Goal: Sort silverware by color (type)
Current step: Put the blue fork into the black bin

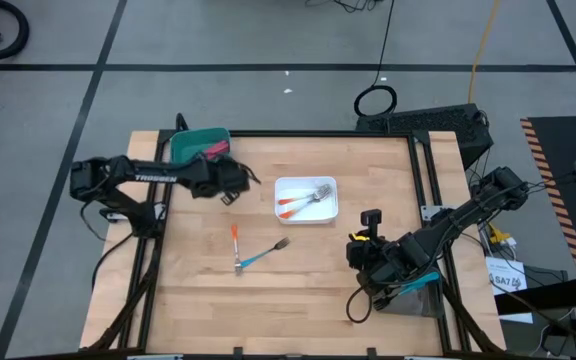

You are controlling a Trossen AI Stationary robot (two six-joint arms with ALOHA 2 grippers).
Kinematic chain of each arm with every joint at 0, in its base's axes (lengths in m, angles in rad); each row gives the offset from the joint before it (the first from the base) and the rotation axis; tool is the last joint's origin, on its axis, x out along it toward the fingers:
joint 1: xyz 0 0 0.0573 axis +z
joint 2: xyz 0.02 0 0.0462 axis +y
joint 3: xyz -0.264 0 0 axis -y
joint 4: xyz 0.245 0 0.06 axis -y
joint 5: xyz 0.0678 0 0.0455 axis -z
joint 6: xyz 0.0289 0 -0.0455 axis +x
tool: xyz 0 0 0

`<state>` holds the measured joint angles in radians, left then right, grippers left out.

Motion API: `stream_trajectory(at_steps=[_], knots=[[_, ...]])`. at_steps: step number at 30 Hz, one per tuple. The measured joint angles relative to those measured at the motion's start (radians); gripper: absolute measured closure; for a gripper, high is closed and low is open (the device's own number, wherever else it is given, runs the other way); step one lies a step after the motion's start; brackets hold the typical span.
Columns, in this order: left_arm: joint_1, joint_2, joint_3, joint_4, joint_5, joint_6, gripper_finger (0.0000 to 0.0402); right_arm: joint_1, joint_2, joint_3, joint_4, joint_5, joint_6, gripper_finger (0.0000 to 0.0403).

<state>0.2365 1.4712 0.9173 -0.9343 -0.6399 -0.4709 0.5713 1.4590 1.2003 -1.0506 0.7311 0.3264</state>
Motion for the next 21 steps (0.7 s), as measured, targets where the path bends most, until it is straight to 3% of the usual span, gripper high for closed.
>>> stream_trajectory(at_steps=[12, 21], knots=[[-0.346, 0.0, 0.0, 0.05, 0.027, -0.132, 0.0314, 0.0, 0.0, 0.0, 0.051, -0.002, -0.005, 0.0403], [-0.515, 0.0, 0.0, 0.229, 0.041, -0.196, 0.0314, 0.0, 0.0, -0.026, 0.053, -0.003, -0.023, 0.0403]])
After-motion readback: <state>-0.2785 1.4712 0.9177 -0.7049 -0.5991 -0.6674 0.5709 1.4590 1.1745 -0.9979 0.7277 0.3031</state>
